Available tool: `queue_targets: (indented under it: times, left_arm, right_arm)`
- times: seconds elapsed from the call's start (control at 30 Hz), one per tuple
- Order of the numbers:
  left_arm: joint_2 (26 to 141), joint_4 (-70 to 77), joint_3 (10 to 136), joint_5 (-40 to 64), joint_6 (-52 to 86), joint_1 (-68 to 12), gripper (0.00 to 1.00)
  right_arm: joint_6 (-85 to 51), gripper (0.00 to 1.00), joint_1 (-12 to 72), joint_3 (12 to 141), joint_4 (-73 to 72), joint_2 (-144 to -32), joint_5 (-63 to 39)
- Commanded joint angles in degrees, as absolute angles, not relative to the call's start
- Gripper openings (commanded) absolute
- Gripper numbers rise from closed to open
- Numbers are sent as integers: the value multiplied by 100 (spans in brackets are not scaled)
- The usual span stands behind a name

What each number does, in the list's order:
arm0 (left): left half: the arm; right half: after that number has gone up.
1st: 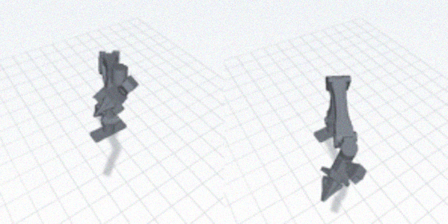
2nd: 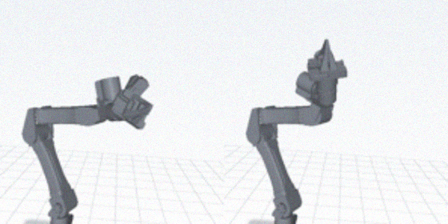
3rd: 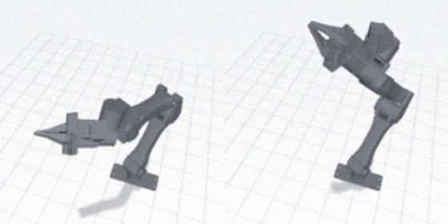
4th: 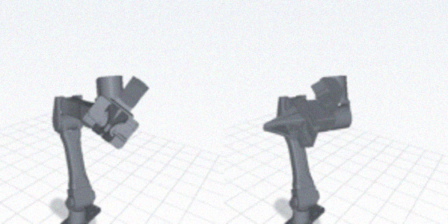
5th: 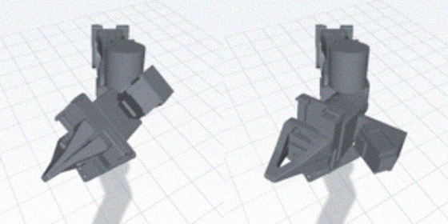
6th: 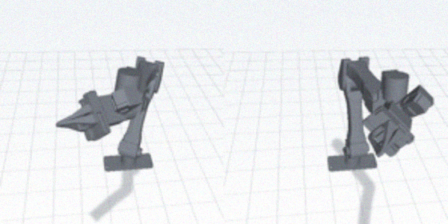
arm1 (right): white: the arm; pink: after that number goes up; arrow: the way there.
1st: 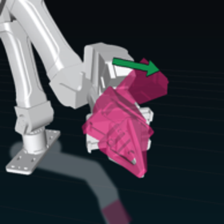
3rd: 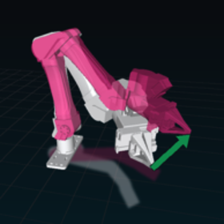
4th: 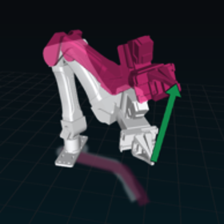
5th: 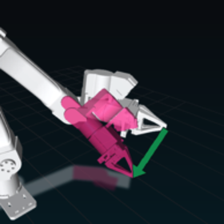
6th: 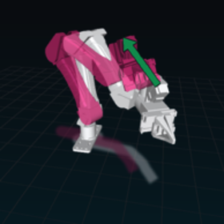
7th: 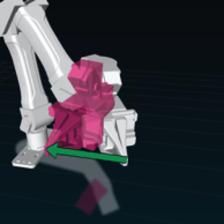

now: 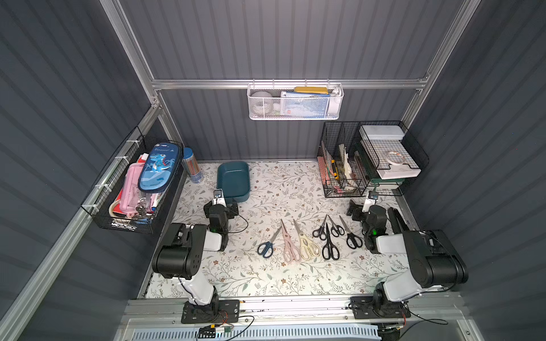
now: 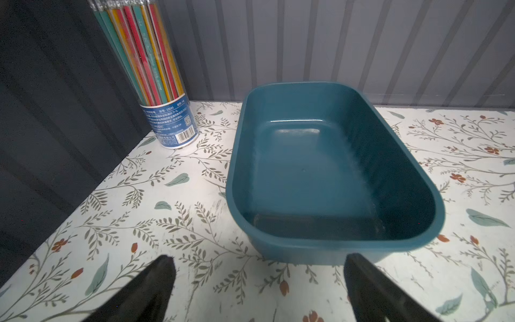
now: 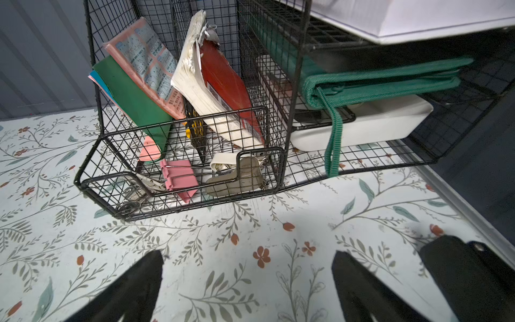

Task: Put the scissors into the storage box
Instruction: Move the storage box to the center of the board.

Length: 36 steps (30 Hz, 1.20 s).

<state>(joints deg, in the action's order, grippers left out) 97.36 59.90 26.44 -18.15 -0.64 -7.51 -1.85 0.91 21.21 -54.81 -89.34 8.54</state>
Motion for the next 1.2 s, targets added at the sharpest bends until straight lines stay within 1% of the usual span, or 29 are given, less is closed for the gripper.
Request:
queue_targets:
  times: [0.0,0.3,0.37,0.4,0.47,0.53,0.57,0.63,0.7,0.77,0.8,0.87,1.0,1.1,1.17]
  left_arm:
    - [9773,5924,2712,-1788,-105,-721,99]
    - [9773,5942,2722,-1732,-119,-725,99]
    - [9618,5993,2668,-1953,-359,-758,99]
    - [9244,5427,2780,-1865,-391,-813,99]
    - [8454,4104,3222,-1824,-93,-857,99]
    - [7886,2904,3868,-1498,136,-853,99]
    - [7845,2279,4305,-1333,188,-846,99]
    - [8261,697,5636,-1008,336,-835,95]
    - [8963,-641,7001,-738,468,-820,93]
    - [9598,-1570,8023,-599,663,-804,92]
    - [9884,-1883,8616,-474,717,-796,92]
    - [10424,-2483,9422,-409,776,-783,93]
    - [11576,-3848,11075,-854,980,-680,93]
    - [12216,-4418,11877,-1279,1105,-545,93]
    - [12489,-4482,12102,-1356,1130,-433,92]
  right_arm:
    - [-200,99,93,2158,-5487,-8980,822]
    - [-247,99,-18,2208,-5336,-8951,596]
    - [-238,99,-18,2189,-5417,-8948,608]
    - [-290,99,-10,2188,-5430,-8880,753]
    - [-347,99,7,2199,-4991,-8351,1061]
    - [-176,95,180,2455,-3830,-7576,1122]
    - [-118,94,365,2672,-3239,-7324,1300]
    - [70,91,822,3277,-2271,-7110,1524]
    - [337,91,1317,3868,-1408,-7126,1745]
    - [478,91,1696,4254,-793,-7089,1809]
    - [507,91,1842,4301,-718,-7012,1741]
    - [506,91,2025,4222,-812,-6779,1430]
    - [358,91,2217,4077,-826,-6387,1210]
    - [425,91,2263,3883,-831,-6140,1175]
    - [394,92,2274,3750,-858,-6042,1291]
